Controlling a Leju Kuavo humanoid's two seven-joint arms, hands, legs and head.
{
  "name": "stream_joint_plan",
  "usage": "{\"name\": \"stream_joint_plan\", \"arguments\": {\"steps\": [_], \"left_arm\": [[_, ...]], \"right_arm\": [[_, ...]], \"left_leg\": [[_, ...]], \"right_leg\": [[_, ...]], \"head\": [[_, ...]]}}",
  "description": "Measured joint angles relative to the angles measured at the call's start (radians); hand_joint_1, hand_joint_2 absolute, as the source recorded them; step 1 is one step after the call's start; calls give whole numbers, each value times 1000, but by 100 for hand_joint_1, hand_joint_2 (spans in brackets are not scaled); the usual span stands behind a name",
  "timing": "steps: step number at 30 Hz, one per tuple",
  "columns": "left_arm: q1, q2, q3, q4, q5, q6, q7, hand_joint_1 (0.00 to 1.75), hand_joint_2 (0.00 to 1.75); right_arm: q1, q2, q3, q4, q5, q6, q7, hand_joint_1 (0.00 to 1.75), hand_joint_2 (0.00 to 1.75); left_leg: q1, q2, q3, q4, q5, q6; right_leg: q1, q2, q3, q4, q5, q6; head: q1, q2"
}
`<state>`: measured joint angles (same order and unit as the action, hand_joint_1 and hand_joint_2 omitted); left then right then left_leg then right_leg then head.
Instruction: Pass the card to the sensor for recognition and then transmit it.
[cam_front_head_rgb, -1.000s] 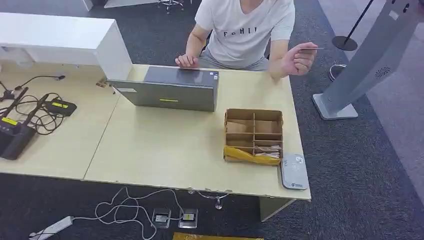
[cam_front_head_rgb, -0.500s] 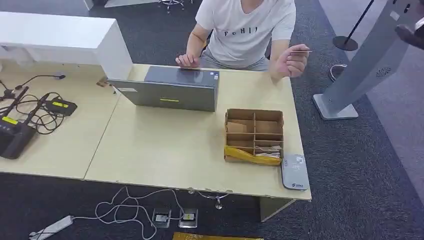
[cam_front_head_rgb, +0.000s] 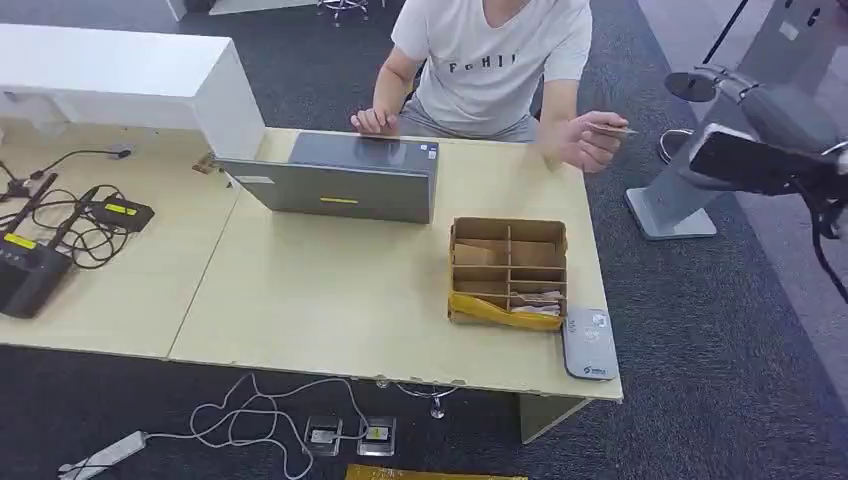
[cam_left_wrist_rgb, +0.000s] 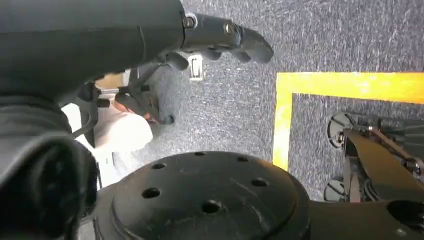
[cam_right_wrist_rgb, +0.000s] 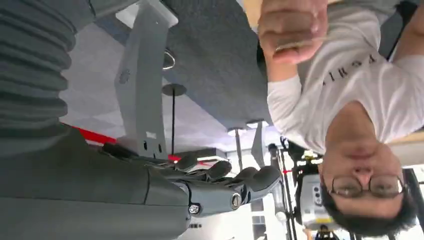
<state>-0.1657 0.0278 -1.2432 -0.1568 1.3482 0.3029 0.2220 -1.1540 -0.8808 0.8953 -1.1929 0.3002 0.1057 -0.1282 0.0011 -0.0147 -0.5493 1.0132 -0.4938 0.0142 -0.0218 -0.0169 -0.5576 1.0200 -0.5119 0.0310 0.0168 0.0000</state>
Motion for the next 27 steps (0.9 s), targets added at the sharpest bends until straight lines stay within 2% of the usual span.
{"name": "stream_joint_plan", "arguments": {"steps": [8,12,18,25,26,27], "left_arm": [[0,10,0,0,-19,-29,-19,0,0],[1,15,-3,0,-34,-42,-25,0,0],[2,23,-4,0,-45,-44,-27,0,0],[2,29,-4,0,-46,-45,-27,0,0],[2,29,-4,0,-46,-45,-27,0,0],[2,30,-4,0,-47,-45,-27,0,0]], "right_arm": [[129,-18,8,-63,19,-38,34,0,175],[176,-26,1,-72,52,-89,55,0,175],[245,-40,-38,-72,74,-97,63,0,175],[272,-49,-69,-72,77,-98,63,0,175],[274,-51,-71,-73,81,-98,64,65,175],[276,-53,-72,-72,89,-98,67,168,175]], "left_leg": [[0,0,0,0,0,0],[0,0,0,0,0,0],[0,0,0,0,0,0],[0,0,0,0,0,0],[0,0,0,0,0,0],[0,0,0,0,0,0]], "right_leg": [[0,0,0,0,0,0],[0,0,0,0,0,0],[0,0,0,0,0,0],[0,0,0,0,0,0],[0,0,0,0,0,0],[0,0,0,0,0,0]], "head": [[0,0],[0,0],[0,0],[0,0],[0,0],[0,0]]}}
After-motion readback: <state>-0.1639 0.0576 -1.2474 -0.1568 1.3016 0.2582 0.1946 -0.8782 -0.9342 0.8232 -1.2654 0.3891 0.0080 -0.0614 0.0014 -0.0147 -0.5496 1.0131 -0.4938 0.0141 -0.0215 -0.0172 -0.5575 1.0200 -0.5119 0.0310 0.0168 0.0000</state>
